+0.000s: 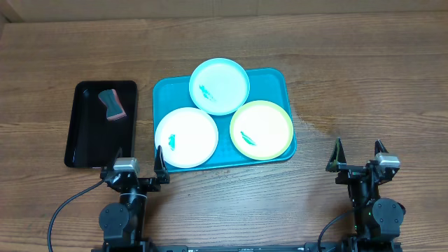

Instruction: Clean dirty plates on tray and stack at the side

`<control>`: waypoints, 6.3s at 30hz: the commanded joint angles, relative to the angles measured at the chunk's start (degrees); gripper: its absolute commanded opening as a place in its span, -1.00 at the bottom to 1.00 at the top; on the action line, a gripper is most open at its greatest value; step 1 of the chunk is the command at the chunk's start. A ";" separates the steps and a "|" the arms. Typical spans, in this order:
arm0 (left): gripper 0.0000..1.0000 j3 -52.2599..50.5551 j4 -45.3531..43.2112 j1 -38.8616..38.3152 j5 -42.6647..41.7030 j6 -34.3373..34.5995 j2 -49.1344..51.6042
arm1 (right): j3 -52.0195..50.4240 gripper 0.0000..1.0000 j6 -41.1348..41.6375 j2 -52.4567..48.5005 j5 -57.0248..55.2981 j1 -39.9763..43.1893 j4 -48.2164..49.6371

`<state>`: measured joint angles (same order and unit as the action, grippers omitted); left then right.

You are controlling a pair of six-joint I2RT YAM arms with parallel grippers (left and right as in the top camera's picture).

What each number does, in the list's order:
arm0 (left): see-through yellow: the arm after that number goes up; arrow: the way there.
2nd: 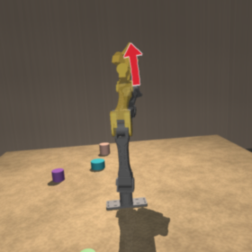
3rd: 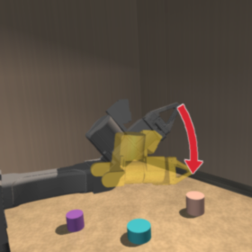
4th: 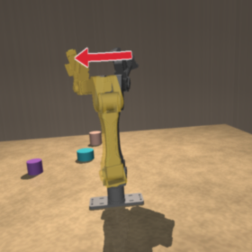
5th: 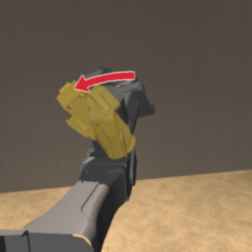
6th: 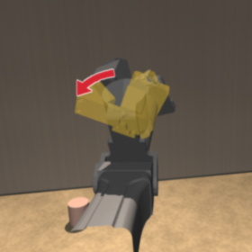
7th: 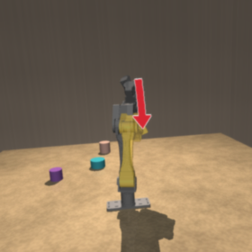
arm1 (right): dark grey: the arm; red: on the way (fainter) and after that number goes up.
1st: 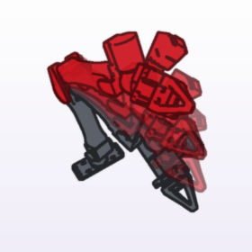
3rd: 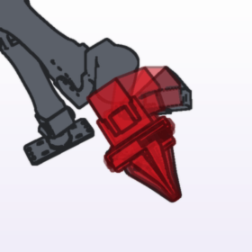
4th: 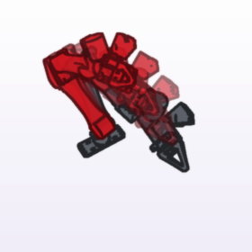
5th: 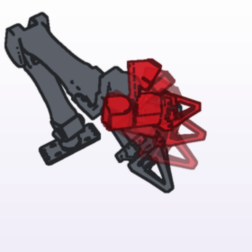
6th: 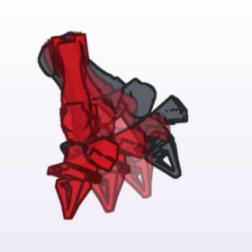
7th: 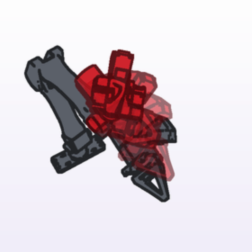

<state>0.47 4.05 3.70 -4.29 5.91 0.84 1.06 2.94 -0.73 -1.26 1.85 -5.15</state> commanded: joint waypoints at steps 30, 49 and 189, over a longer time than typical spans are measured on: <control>1.00 -0.22 0.13 -0.37 0.37 -0.81 -0.63 | -0.61 1.00 -0.39 0.57 0.26 -0.17 0.42; 1.00 -0.22 0.13 -0.37 0.37 -0.81 -0.63 | -0.61 1.00 -0.39 0.57 0.26 -0.17 0.42; 1.00 89.68 48.72 5.03 23.43 5.05 86.25 | -0.61 1.00 -0.39 0.57 0.26 -0.17 0.39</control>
<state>88.44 51.40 6.37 7.86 2.92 82.98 1.06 2.94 -0.69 -1.28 1.83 -5.13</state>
